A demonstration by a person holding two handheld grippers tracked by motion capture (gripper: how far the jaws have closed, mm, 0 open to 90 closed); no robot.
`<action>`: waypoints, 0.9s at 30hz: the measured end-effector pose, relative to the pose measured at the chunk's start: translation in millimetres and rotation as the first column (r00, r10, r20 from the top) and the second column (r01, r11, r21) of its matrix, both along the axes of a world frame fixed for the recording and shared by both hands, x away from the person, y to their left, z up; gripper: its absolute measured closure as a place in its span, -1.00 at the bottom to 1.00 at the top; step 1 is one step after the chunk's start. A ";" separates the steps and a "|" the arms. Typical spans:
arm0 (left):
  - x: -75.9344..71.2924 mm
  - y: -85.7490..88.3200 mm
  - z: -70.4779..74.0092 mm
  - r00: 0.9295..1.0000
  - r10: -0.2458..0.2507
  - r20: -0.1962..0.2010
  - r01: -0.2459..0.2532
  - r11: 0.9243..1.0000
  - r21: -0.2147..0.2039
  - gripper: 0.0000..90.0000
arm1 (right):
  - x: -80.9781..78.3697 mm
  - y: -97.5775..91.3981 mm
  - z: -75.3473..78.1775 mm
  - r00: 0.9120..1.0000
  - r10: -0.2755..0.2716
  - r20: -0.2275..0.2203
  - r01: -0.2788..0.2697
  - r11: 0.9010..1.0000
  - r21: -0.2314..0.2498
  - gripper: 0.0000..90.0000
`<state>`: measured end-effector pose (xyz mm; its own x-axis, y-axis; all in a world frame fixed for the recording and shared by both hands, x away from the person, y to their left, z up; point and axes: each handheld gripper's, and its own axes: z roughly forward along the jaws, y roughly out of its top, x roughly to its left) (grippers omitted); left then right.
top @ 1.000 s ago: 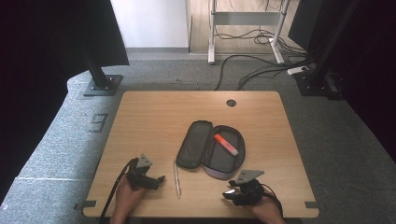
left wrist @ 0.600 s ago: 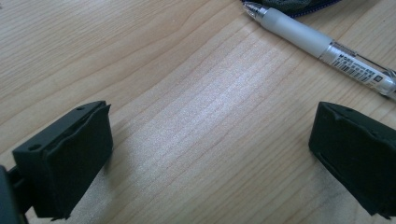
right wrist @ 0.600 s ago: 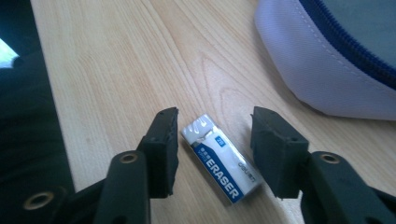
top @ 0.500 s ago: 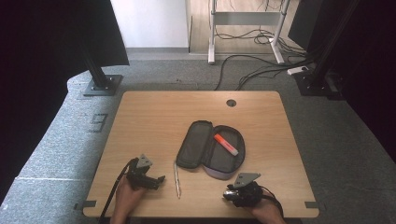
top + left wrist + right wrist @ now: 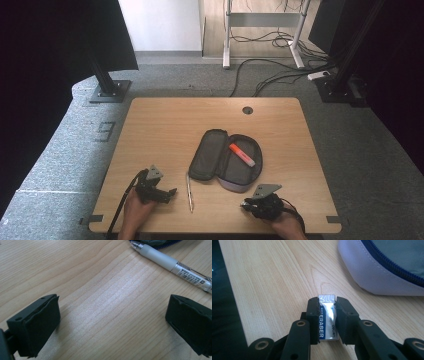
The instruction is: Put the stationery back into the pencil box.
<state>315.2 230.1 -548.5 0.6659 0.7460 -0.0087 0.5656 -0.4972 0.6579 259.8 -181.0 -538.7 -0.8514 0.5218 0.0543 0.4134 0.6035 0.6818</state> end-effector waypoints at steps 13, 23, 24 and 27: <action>0.0 0.0 0.0 1.000 0.000 0.000 0.000 1.000 0.000 -1.00 | 1.1 -2.0 17.1 1.000 -0.006 0.014 0.006 1.000 0.031 0.60; 0.0 0.0 0.0 1.000 0.000 0.000 0.000 1.000 0.000 -1.00 | 6.4 -5.2 31.4 1.000 -0.020 0.022 0.018 0.998 0.057 0.60; 0.0 0.0 0.0 1.000 0.000 0.000 0.000 1.000 0.000 -1.00 | 7.2 -5.5 32.9 1.000 -0.021 0.021 0.020 0.998 0.061 0.60; 0.0 0.0 0.0 1.000 0.000 0.000 0.000 1.000 0.000 -1.00 | 10.1 -6.9 37.6 1.000 -0.021 0.013 0.020 0.996 0.083 0.60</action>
